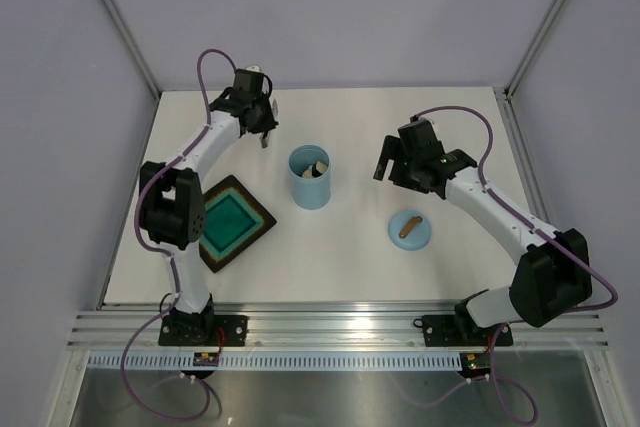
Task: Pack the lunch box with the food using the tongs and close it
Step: Place the clamp at the center of the board.
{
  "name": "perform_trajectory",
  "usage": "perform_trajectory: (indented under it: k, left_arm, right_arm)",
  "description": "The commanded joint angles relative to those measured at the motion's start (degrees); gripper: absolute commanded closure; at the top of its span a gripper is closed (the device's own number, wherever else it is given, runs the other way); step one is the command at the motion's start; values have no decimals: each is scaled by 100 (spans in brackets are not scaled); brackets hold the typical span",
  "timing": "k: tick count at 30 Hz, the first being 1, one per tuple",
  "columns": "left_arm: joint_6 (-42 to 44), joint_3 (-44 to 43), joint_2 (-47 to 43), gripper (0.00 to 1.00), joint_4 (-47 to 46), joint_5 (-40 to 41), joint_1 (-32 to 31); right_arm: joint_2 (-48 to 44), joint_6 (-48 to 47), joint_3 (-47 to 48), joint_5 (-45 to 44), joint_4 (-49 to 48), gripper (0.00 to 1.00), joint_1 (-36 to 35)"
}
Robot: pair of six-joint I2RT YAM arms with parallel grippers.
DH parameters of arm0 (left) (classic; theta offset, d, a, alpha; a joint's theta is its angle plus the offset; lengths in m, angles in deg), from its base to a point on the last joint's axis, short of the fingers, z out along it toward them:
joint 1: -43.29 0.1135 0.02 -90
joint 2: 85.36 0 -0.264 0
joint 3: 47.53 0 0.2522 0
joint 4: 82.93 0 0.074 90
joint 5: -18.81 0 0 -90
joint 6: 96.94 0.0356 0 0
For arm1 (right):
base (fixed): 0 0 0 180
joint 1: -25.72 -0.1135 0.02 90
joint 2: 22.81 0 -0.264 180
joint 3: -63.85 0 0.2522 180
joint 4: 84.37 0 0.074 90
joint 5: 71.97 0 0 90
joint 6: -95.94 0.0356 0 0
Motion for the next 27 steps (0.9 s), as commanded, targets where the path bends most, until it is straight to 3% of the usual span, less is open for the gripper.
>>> perform_trajectory:
  k: [1, 6, 14, 27]
  left_arm:
    - [-92, -381, 278, 98, -442, -186, 74]
    - [-39, -338, 622, 92, -373, -63, 83]
    - [-92, -241, 982, 41, -83, -10, 83]
    - [128, -768, 1334, 8, 313, 86, 144]
  right_arm:
    - [-257, 6, -6, -293, 96, 10, -48]
    - [-274, 15, -59, -354, 148, 10, -39]
    - [-424, 94, -182, -538, 183, 10, -39]
    - [-907, 190, -541, -1207, 736, 5, 57]
